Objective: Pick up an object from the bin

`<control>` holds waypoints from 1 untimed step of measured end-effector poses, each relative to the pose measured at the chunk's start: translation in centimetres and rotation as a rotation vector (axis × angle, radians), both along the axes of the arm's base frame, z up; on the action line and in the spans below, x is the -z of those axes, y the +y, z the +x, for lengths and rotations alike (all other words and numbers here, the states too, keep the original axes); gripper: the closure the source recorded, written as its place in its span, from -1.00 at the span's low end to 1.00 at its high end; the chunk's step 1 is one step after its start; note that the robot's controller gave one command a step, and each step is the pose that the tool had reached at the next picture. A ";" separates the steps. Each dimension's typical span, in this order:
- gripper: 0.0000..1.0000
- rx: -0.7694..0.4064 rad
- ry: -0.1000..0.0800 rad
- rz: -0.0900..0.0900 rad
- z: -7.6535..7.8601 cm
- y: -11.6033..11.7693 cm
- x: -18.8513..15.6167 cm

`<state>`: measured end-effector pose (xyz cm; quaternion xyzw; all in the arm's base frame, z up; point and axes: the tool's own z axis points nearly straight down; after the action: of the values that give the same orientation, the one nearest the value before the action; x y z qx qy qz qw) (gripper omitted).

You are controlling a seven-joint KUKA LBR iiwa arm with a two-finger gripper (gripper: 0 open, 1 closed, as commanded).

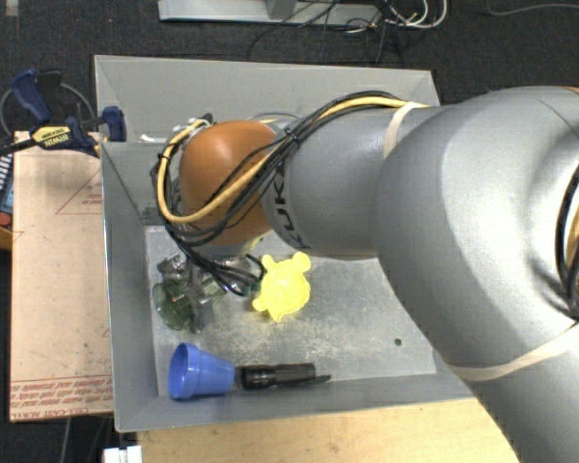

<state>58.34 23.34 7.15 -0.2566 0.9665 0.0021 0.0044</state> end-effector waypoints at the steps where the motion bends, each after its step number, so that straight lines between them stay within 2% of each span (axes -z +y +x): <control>1: 1.00 -0.002 -0.001 0.000 0.1 0.0 0.0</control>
Offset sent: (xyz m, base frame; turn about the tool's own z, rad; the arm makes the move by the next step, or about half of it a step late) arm -0.0637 -0.0300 -0.0015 -0.2873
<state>58.44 23.33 7.16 -0.2576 0.9662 0.0022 0.0049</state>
